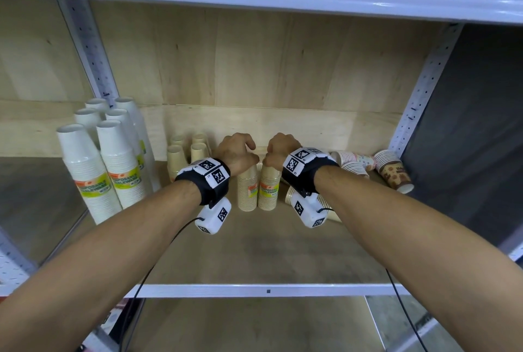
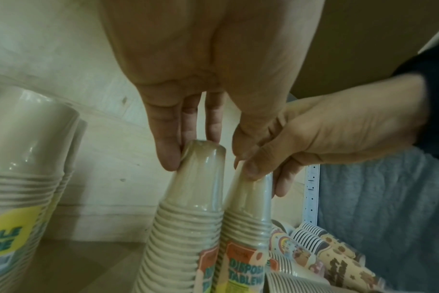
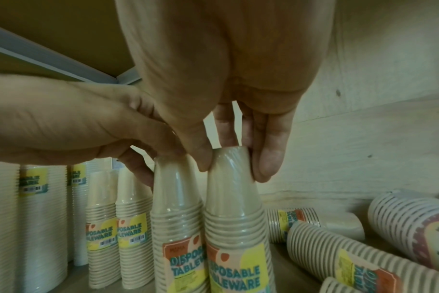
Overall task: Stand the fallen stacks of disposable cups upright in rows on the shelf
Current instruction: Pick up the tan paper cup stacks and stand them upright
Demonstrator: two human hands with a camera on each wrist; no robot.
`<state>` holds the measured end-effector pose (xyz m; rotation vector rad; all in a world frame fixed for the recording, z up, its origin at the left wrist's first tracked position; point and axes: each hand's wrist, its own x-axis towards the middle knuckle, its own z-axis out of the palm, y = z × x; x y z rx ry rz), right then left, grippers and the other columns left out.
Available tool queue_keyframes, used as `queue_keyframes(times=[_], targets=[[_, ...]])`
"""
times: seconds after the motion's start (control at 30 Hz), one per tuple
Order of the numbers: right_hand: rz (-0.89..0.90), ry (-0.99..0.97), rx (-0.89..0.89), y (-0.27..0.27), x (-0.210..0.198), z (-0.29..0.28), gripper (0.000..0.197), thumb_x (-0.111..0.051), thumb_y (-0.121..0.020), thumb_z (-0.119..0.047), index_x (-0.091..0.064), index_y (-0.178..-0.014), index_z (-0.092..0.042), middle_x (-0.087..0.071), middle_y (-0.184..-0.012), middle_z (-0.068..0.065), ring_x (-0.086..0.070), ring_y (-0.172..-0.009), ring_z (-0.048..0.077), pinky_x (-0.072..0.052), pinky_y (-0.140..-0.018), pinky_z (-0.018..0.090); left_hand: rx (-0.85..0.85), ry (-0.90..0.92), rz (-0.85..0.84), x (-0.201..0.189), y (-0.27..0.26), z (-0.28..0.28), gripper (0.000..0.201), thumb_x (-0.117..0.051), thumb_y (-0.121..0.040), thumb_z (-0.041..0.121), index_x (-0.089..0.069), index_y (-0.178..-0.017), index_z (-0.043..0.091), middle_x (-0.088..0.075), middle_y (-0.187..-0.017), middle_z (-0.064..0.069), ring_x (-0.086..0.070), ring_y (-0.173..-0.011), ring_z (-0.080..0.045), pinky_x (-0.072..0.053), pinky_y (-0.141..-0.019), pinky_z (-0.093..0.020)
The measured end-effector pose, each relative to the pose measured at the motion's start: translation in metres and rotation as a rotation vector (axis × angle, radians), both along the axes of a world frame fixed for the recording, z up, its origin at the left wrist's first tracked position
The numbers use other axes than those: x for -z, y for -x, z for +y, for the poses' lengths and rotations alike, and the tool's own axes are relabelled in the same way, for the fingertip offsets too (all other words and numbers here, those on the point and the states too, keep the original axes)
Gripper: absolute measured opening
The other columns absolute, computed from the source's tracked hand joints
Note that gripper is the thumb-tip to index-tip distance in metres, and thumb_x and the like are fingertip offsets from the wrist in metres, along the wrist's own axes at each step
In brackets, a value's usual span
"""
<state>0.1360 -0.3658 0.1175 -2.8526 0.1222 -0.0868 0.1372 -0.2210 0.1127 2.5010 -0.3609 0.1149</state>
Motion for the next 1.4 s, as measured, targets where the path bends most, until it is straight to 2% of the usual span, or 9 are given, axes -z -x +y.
queue_keyframes(times=[0.07, 0.17, 0.27, 0.37, 0.5, 0.67, 0.97, 1.2, 1.4], targets=[[-0.011, -0.004, 0.001, 0.000, 0.001, -0.002, 0.031, -0.069, -0.081, -0.022, -0.065, -0.107, -0.006, -0.056, -0.093, 0.009, -0.052, -0.082, 0.023, -0.042, -0.063, 0.025, -0.043, -0.007, -0.031, 0.000, 0.000, -0.001, 0.030, -0.069, -0.078, 0.039, -0.063, -0.103, 0.023, -0.062, -0.099, -0.001, -0.059, -0.093, -0.021, -0.048, -0.074, -0.031], [-0.050, 0.035, -0.004, 0.000, 0.008, 0.001, 0.030, -0.070, -0.079, -0.020, -0.066, -0.102, -0.001, -0.063, -0.097, 0.013, -0.055, -0.078, 0.021, -0.026, -0.048, 0.019, -0.045, -0.037, -0.023, -0.001, 0.002, -0.002, 0.031, -0.072, -0.080, 0.038, -0.066, -0.102, 0.017, -0.061, -0.098, -0.001, -0.058, -0.092, -0.021, -0.044, -0.071, -0.029], [-0.058, 0.026, -0.010, 0.001, 0.009, 0.004, 0.028, -0.070, -0.077, -0.018, -0.065, -0.098, -0.001, -0.065, -0.101, 0.013, -0.051, -0.075, 0.019, -0.021, -0.046, 0.018, 0.004, -0.038, -0.015, -0.002, 0.002, -0.002, 0.028, -0.071, -0.080, 0.028, -0.068, -0.106, 0.018, -0.066, -0.107, -0.005, -0.062, -0.097, -0.022, -0.051, -0.079, -0.031], [-0.063, 0.019, -0.016, 0.001, 0.008, 0.002, 0.030, -0.070, -0.078, -0.019, -0.064, -0.102, -0.002, -0.065, -0.107, 0.013, -0.061, -0.086, 0.025, -0.027, -0.048, 0.018, 0.015, -0.041, -0.007, -0.003, 0.004, -0.003, 0.031, -0.069, -0.081, 0.026, -0.067, -0.111, 0.020, -0.066, -0.111, -0.005, -0.062, -0.100, -0.023, -0.050, -0.079, -0.030], [-0.025, 0.002, -0.016, 0.002, 0.003, -0.001, 0.032, -0.067, -0.083, -0.023, -0.064, -0.110, -0.007, -0.064, -0.111, 0.014, -0.063, -0.102, 0.031, -0.046, -0.071, 0.030, -0.053, -0.028, 0.001, -0.004, 0.005, -0.004, 0.037, -0.069, -0.082, 0.038, -0.064, -0.112, 0.018, -0.064, -0.106, -0.004, -0.061, -0.096, -0.023, -0.044, -0.072, -0.029], [0.011, -0.028, -0.024, 0.005, -0.001, -0.003, 0.031, -0.064, -0.083, -0.025, -0.065, -0.110, -0.009, -0.065, -0.111, 0.015, -0.062, -0.104, 0.033, -0.043, -0.074, 0.031, -0.001, -0.079, 0.018, -0.008, 0.005, -0.005, 0.032, -0.069, -0.083, 0.022, -0.068, -0.114, 0.016, -0.066, -0.116, -0.005, -0.062, -0.104, -0.023, -0.051, -0.083, -0.030], [0.044, 0.033, -0.055, 0.006, -0.015, 0.018, 0.025, -0.068, -0.081, -0.012, -0.067, -0.104, -0.001, -0.063, -0.094, 0.012, -0.057, -0.077, 0.023, -0.041, -0.060, 0.024, 0.094, -0.253, 0.092, -0.031, 0.004, 0.007, 0.036, -0.071, -0.080, 0.017, -0.069, -0.116, 0.015, -0.062, -0.118, -0.002, -0.056, -0.095, -0.016, -0.046, -0.076, -0.025], [0.095, 0.008, -0.189, 0.002, -0.030, 0.045, 0.031, -0.075, -0.076, -0.027, -0.069, -0.102, -0.012, -0.059, -0.088, 0.003, -0.056, -0.080, 0.021, -0.045, -0.070, 0.029, 0.098, -0.365, 0.215, -0.054, 0.006, 0.041, 0.031, -0.073, -0.078, 0.012, -0.072, -0.109, 0.012, -0.068, -0.110, -0.005, -0.065, -0.092, -0.021, -0.055, -0.074, -0.030], [0.192, 0.008, -0.319, 0.005, -0.042, 0.090, 0.042, -0.084, -0.065, -0.034, -0.067, -0.094, -0.009, -0.068, -0.086, 0.007, -0.068, -0.077, 0.024, -0.056, -0.066, 0.032, 0.019, -0.415, 0.252, -0.065, 0.017, 0.073, 0.029, -0.070, -0.080, 0.003, -0.071, -0.108, 0.000, -0.067, -0.102, -0.010, -0.059, -0.083, -0.018, -0.049, -0.056, -0.024]])
